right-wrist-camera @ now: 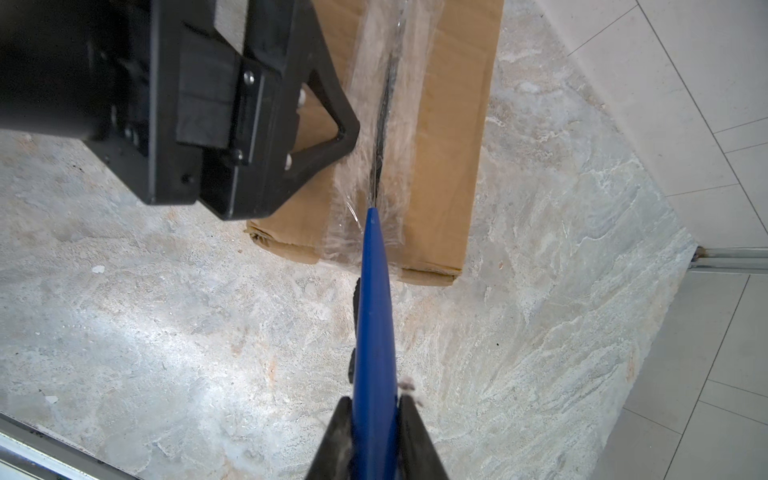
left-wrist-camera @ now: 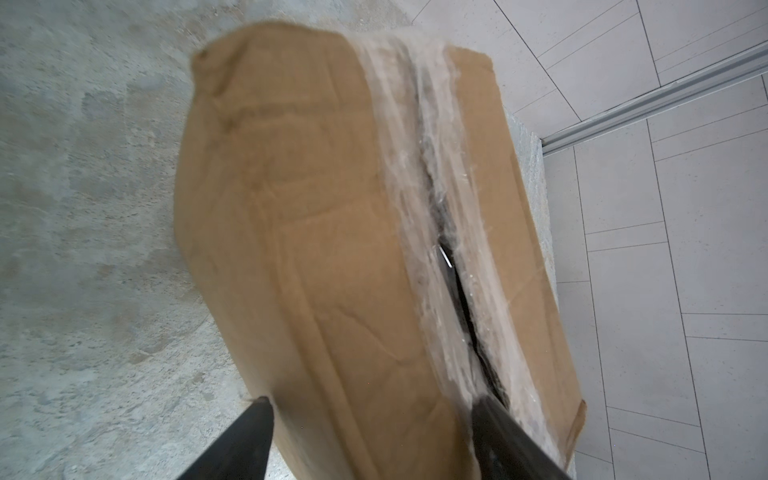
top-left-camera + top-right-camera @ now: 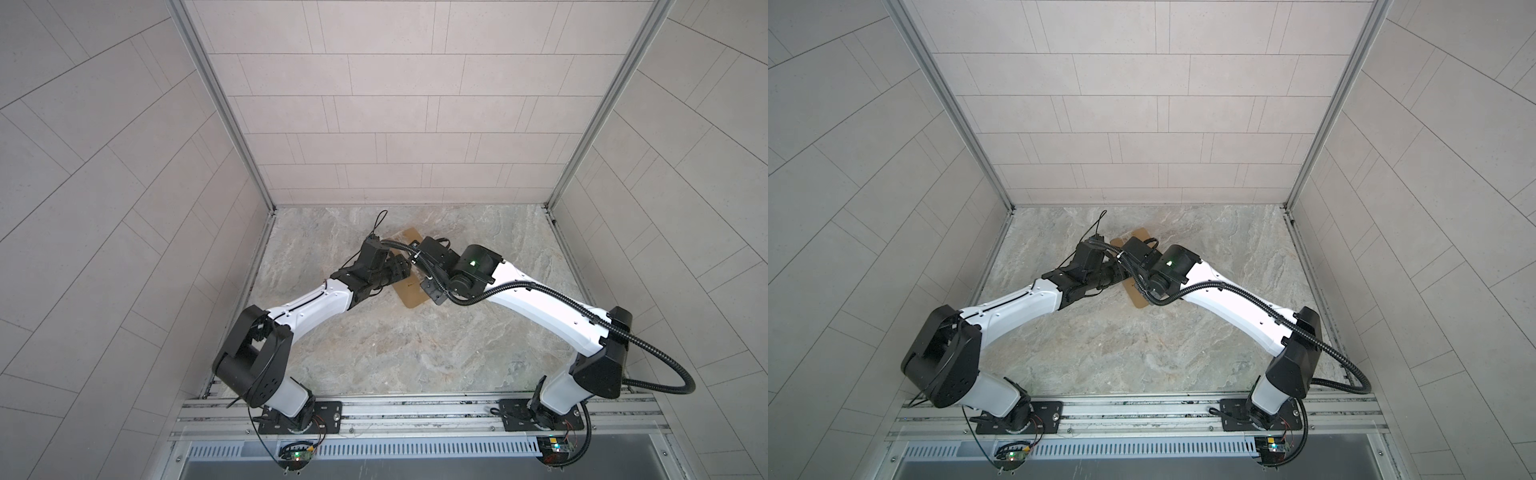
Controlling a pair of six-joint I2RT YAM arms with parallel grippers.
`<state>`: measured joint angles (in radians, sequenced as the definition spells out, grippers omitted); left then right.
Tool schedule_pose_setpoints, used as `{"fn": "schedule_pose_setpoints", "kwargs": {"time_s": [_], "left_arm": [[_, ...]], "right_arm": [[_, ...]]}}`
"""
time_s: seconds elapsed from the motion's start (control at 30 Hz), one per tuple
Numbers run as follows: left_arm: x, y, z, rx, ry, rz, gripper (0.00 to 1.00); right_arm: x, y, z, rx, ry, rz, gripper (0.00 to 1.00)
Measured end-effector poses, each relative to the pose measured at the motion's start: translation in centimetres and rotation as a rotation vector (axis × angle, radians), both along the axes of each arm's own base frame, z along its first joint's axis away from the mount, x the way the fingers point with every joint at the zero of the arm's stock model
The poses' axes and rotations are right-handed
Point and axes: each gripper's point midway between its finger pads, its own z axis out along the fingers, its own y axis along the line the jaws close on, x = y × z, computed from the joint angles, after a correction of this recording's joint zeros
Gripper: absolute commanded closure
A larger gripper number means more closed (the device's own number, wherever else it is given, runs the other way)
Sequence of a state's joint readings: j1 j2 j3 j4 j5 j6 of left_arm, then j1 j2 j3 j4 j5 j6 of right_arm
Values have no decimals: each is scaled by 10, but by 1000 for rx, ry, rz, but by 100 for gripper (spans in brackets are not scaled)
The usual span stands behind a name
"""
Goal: Unpack the express box
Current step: 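Continue cutting the tape to the near box edge while the left gripper holds the box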
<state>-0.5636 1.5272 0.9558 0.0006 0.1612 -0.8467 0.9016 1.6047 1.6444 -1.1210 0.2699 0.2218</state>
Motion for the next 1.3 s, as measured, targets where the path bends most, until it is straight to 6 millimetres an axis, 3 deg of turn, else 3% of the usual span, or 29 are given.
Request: {"fn": "schedule_pose_setpoints", "kwargs": {"time_s": [0.27, 0.53, 0.9, 1.3], "left_arm": [[0, -1, -2, -4, 7, 4, 23], [0, -1, -2, -5, 8, 8, 24], [0, 2, 1, -5, 7, 27, 20], [1, 5, 23, -10, -22, 33, 19]], "right_arm": [[-18, -9, 8, 5, 22, -6, 100], [-21, -8, 9, 16, 24, -17, 100], [-13, -12, 8, -31, 10, 35, 100], [7, -19, 8, -87, -10, 132, 100]]}}
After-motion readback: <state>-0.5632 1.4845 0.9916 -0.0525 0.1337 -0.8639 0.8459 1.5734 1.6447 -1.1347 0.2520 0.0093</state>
